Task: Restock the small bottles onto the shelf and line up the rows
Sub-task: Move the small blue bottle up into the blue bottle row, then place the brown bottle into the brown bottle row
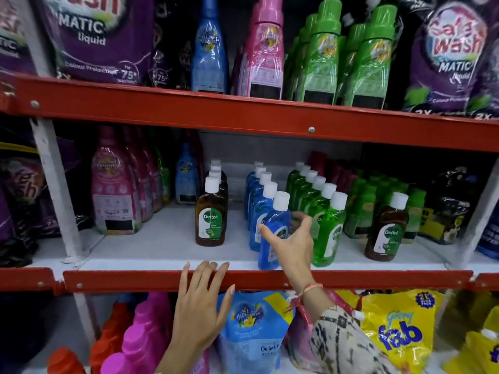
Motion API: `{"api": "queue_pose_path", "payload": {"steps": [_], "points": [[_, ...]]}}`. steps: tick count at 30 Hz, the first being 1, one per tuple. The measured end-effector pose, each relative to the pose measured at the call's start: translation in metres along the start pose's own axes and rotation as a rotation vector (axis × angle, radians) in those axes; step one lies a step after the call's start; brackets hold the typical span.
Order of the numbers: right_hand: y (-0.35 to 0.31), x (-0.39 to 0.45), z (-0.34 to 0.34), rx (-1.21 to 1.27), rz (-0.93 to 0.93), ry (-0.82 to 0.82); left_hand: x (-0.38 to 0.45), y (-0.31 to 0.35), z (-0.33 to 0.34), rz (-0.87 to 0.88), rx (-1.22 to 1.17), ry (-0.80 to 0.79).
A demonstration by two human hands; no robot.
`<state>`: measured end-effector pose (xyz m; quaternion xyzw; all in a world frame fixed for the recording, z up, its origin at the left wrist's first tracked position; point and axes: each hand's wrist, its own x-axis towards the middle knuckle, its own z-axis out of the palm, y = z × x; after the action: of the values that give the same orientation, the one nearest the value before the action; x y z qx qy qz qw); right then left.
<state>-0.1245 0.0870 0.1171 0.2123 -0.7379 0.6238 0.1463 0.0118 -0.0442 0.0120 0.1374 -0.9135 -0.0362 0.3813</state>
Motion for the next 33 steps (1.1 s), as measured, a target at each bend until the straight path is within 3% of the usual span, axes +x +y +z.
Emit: {"api": "queue_pose_path", "payload": {"steps": [13, 17, 22, 28, 33], "points": [[0.014, -0.016, -0.025, 0.0, -0.075, -0.212, 0.002, 0.004, -0.003, -0.048, 0.004, 0.012], [0.041, -0.026, -0.059, -0.075, -0.162, -0.054, 0.003, 0.008, -0.003, -0.071, 0.03, 0.007], [0.075, -0.004, -0.104, -0.104, -0.01, 0.227, 0.005, 0.015, -0.002, -0.133, 0.055, -0.033], [0.087, 0.052, -0.133, -0.184, 0.124, 0.4, 0.006, 0.012, -0.001, -0.142, 0.029, -0.01], [0.099, 0.09, -0.139, -0.259, 0.245, 0.388, 0.007, 0.016, 0.001, -0.162, 0.03, 0.024]]}}
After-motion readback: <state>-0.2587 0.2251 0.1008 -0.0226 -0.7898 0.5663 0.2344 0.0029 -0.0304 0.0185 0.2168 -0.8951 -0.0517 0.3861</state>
